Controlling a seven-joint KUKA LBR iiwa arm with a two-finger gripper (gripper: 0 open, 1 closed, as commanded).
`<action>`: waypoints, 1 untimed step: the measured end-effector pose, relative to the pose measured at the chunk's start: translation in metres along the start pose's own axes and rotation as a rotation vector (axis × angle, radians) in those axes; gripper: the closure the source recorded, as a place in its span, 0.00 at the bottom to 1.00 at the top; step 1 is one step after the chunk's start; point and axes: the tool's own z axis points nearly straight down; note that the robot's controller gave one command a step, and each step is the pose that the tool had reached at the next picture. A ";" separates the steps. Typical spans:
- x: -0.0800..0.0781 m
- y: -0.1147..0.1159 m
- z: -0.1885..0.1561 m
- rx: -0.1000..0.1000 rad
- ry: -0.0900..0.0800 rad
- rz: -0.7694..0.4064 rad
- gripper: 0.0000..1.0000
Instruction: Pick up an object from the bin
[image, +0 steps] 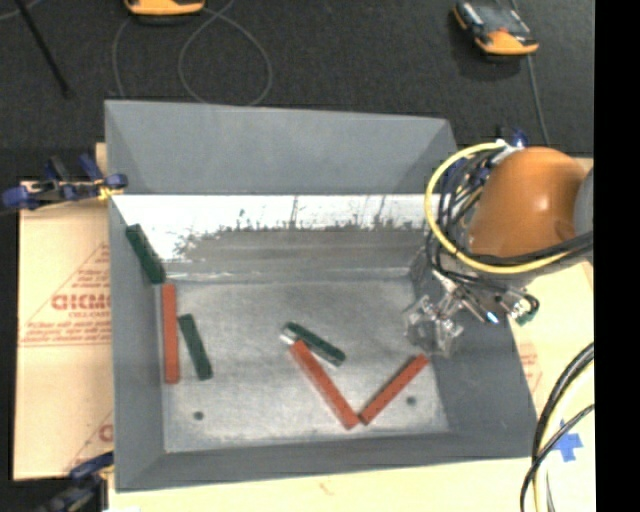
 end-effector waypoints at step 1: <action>-0.008 -0.023 -0.029 0.010 -0.005 -0.132 1.00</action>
Offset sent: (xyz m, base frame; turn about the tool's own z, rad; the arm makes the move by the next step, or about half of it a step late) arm 0.0182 -0.0122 0.0271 -0.1346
